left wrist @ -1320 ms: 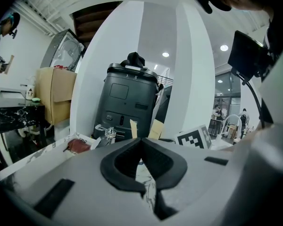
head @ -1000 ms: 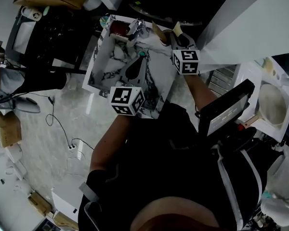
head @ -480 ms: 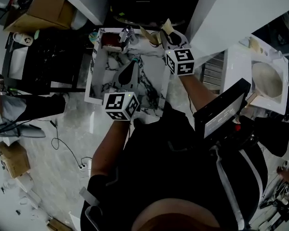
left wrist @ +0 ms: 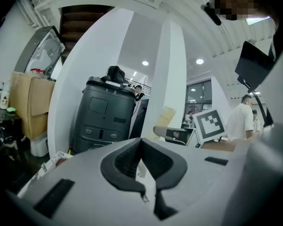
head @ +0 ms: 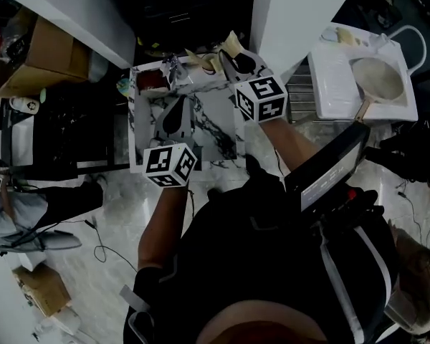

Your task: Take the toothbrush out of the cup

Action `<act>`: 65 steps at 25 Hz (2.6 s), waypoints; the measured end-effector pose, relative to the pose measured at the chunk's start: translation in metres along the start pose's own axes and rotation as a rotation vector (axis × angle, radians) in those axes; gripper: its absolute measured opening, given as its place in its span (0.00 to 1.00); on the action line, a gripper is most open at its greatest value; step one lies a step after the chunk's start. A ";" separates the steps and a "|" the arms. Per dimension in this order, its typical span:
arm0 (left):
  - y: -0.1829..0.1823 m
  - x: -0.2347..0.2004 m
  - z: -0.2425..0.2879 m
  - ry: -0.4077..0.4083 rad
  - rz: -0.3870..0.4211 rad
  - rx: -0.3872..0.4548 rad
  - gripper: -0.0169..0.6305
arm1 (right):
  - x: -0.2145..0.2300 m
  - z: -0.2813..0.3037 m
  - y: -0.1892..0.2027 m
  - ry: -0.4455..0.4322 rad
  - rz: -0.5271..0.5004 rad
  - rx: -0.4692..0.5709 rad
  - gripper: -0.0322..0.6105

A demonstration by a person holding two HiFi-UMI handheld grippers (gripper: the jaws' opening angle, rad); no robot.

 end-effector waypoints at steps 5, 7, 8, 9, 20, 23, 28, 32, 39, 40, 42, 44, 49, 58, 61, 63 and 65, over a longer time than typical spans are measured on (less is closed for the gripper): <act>-0.009 -0.005 -0.010 0.044 0.025 0.016 0.04 | -0.017 -0.030 -0.013 0.038 0.007 0.029 0.14; -0.013 -0.002 -0.013 0.063 0.036 0.012 0.04 | -0.022 -0.043 -0.019 0.054 0.006 0.037 0.14; -0.016 0.000 -0.014 0.075 0.036 0.014 0.04 | -0.024 -0.049 -0.022 0.063 0.003 0.042 0.14; -0.019 0.001 -0.015 0.090 0.034 0.018 0.04 | -0.027 -0.054 -0.026 0.074 0.001 0.047 0.14; -0.032 0.017 -0.034 0.185 0.047 0.040 0.04 | -0.054 -0.107 -0.043 0.158 -0.016 0.085 0.14; -0.033 0.023 -0.039 0.194 0.056 0.047 0.04 | -0.058 -0.120 -0.042 0.179 -0.009 0.085 0.13; -0.034 0.026 -0.040 0.188 0.063 0.050 0.04 | -0.059 -0.132 -0.041 0.197 -0.001 0.086 0.14; -0.034 0.030 -0.037 0.177 0.058 0.051 0.04 | -0.057 -0.138 -0.042 0.203 -0.005 0.088 0.14; -0.030 0.036 -0.031 0.160 0.060 0.055 0.04 | -0.049 -0.143 -0.041 0.199 -0.012 0.087 0.14; -0.029 0.037 -0.029 0.154 0.058 0.053 0.04 | -0.047 -0.143 -0.040 0.198 -0.010 0.084 0.13; -0.027 0.038 -0.027 0.143 0.055 0.050 0.04 | -0.044 -0.143 -0.039 0.194 -0.007 0.082 0.14; -0.026 0.038 -0.024 0.138 0.049 0.051 0.04 | -0.042 -0.142 -0.039 0.187 -0.005 0.082 0.13; -0.025 0.036 -0.016 0.095 0.044 0.063 0.04 | -0.040 -0.140 -0.039 0.181 -0.019 0.080 0.13; -0.006 0.015 0.025 -0.002 -0.003 0.022 0.06 | -0.028 -0.130 -0.035 0.172 -0.031 0.063 0.13; 0.002 0.010 0.040 -0.039 -0.019 -0.003 0.14 | -0.017 -0.127 -0.034 0.163 -0.029 0.052 0.13; 0.009 0.007 0.052 -0.061 -0.027 -0.021 0.18 | -0.009 -0.125 -0.033 0.155 -0.027 0.043 0.13; 0.015 0.006 0.063 -0.081 -0.029 -0.037 0.20 | -0.001 -0.123 -0.032 0.147 -0.026 0.038 0.13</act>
Point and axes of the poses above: the fingertips, and each gripper's own axes: z forward along the fingers, x to its right, y out of its underside, the point moved 8 cm from there along -z, backward along the fingers, and after that the axes turned 2 degrees about -y, right-handed, at the moved point
